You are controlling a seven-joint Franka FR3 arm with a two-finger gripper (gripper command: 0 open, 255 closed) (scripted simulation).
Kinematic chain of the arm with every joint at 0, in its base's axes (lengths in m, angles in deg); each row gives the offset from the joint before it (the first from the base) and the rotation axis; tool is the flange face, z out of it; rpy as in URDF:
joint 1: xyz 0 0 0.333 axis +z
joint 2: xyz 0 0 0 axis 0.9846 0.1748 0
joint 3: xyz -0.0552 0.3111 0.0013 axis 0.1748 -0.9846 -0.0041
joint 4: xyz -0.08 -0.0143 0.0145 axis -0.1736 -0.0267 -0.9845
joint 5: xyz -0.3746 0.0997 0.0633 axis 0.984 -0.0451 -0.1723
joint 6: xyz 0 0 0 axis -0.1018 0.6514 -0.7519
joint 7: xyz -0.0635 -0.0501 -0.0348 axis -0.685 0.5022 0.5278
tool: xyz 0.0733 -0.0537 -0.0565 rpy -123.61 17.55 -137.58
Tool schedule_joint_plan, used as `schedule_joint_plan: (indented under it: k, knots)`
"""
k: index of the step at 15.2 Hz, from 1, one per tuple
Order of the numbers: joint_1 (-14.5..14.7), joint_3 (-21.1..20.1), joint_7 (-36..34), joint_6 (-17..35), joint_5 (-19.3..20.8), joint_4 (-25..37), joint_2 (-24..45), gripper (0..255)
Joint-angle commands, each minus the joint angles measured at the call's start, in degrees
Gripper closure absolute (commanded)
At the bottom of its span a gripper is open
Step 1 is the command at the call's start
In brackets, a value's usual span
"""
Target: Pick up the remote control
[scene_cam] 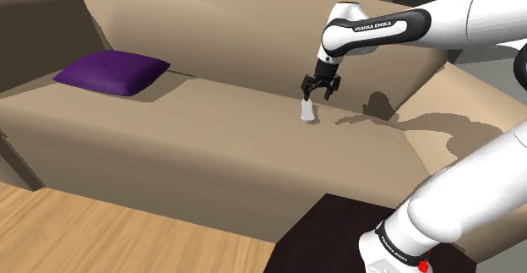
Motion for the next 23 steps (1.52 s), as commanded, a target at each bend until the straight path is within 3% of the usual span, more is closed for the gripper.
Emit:
schedule_joint_plan:
  k: [1,11,20,23]
  knots:
    - [-0.5,0.6,-0.5,1.7,-0.4,2.4,4.0,0]
    - [-4.6,4.0,-0.4,7.3,-4.0,16.0,23.2,0]
    - [-9.9,5.4,-0.6,7.5,-8.5,33.5,41.3,0]
    - [-10.3,5.3,-0.6,8.5,-8.9,34.3,43.2,0]
